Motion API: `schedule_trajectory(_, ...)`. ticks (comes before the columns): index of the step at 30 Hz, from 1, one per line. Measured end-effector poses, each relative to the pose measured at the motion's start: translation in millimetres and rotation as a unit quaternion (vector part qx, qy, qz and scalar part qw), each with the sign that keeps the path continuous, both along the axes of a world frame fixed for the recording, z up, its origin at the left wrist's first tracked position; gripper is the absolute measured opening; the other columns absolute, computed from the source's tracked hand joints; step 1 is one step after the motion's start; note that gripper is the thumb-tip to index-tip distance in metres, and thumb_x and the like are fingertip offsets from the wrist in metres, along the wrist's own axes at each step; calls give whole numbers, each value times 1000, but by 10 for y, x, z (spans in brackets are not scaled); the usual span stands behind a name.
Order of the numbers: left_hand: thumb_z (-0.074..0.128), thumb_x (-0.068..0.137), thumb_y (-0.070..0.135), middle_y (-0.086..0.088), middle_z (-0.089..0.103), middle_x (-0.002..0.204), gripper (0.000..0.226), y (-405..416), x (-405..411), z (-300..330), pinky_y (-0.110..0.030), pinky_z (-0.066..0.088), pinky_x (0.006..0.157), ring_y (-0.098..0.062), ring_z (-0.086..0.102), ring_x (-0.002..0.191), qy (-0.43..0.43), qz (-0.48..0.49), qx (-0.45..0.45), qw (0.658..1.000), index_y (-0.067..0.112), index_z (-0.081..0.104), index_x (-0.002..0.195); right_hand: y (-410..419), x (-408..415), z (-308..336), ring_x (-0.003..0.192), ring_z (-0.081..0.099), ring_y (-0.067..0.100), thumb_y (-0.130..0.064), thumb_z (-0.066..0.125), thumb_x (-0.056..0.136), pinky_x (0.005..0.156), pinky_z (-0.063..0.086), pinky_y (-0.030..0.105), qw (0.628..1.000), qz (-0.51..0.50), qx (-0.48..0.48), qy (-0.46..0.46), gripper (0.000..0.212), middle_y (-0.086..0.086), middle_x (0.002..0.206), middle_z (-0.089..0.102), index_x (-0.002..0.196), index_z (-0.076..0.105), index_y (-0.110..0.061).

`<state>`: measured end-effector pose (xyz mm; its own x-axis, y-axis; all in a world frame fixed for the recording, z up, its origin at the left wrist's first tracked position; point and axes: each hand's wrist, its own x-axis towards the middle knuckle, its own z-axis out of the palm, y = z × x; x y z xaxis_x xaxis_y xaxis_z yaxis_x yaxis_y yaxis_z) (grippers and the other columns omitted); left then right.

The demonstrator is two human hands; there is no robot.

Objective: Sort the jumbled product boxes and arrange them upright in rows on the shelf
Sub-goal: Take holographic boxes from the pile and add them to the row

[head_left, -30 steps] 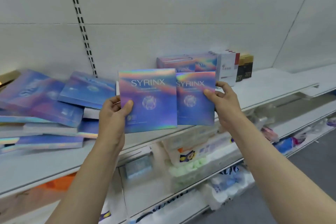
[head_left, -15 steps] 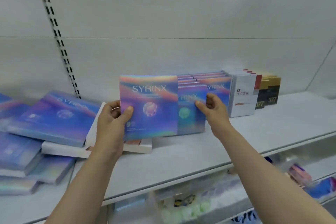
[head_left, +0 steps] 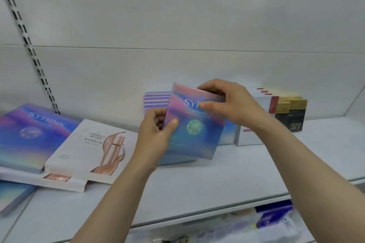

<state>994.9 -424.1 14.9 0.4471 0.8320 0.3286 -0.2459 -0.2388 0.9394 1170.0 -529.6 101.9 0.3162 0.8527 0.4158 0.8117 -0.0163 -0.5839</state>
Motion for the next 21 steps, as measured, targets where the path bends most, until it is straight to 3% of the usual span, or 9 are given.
schedule_trajectory(3, 70, 86, 9, 3, 68, 104, 26, -77, 176, 54, -30, 52, 86, -13, 65, 97, 42, 3, 56, 998, 18, 58, 107, -106, 267, 72, 89, 66, 7, -22, 80, 81, 82, 52, 22, 999, 25, -14, 16, 29, -10, 100, 72, 109, 69, -23)
schedule_trajectory(6, 78, 79, 26, 13, 65, 111, 42, -46, 290, 109, -23, 46, 92, -4, 59, 106, 122, 53, 202, 970, 26, 57, 117, -210, 595, 149, 79, 63, 3, -23, 81, 81, 71, 51, 18, 999, 31, -20, 26, 26, -10, 94, 71, 103, 68, -27)
schedule_trajectory(8, 80, 73, 43, 8, 60, 123, 65, 70, 335, 107, -30, 35, 106, -15, 45, 125, 241, 136, 332, 902, 26, 54, 130, -266, 799, 156, 79, 63, 5, -24, 81, 81, 70, 51, 22, 999, 8, -38, 24, 26, -7, 95, 70, 102, 67, -30)
schedule_trajectory(10, 77, 70, 55, 5, 54, 135, 78, 157, 342, 76, -40, 12, 119, -24, 29, 138, 346, 189, 406, 824, 26, 50, 137, -296, 972, 108, 83, 63, 11, -23, 81, 80, 73, 52, 29, 998, -8, -66, 22, 26, -2, 98, 70, 101, 68, -31)
schedule_trajectory(13, 77, 68, 57, 5, 52, 138, 80, 217, 351, 2, -38, -14, 116, -26, 28, 140, 395, 212, 451, 772, 29, 50, 137, -279, 1069, -21, 92, 65, 19, -27, 82, 79, 78, 55, 36, 994, -9, -106, 31, 28, -2, 102, 69, 102, 68, -32)
schedule_trajectory(16, 78, 66, 56, 4, 53, 134, 79, 239, 370, -8, -40, -11, 117, -26, 36, 134, 402, 222, 462, 759, 31, 52, 135, -165, 1080, -135, 97, 62, 16, -27, 84, 76, 79, 49, 25, 995, -14, -102, -13, 34, -3, 105, 66, 105, 68, -32)
schedule_trajectory(21, 78, 66, 57, 4, 52, 137, 78, 265, 374, -24, -39, 9, 119, -21, 42, 129, 404, 229, 462, 756, 35, 52, 136, 44, 1035, -259, 98, 62, 13, -20, 83, 78, 78, 44, 14, 996, 7, -81, -47, 34, -4, 104, 66, 108, 69, -25)
